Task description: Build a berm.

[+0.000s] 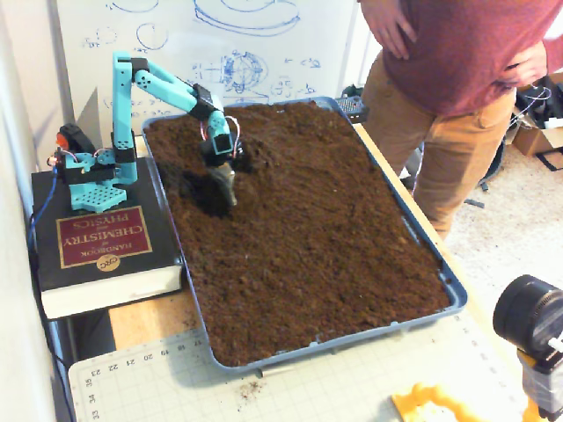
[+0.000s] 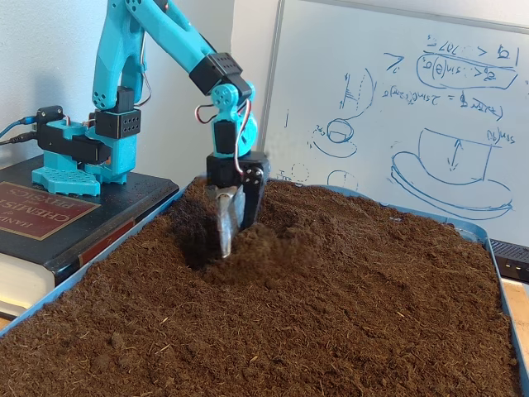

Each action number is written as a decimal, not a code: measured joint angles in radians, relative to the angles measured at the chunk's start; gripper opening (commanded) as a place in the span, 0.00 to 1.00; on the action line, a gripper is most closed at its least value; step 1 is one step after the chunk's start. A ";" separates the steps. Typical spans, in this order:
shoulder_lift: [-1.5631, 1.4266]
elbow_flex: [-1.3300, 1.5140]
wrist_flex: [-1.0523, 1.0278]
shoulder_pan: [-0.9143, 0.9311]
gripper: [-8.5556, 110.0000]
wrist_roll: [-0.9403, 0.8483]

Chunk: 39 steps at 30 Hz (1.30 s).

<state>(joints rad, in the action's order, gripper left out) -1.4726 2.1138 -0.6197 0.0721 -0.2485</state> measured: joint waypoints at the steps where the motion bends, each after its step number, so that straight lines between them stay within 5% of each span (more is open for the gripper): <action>1: 0.000 -0.014 0.000 0.003 0.08 0.000; 27: 0.106 -0.209 0.011 0.029 0.07 0.067; 39: -0.074 -0.209 -0.114 0.029 0.07 0.067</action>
<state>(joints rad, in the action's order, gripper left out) -1.5463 1.9052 -0.7332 0.1012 -0.1810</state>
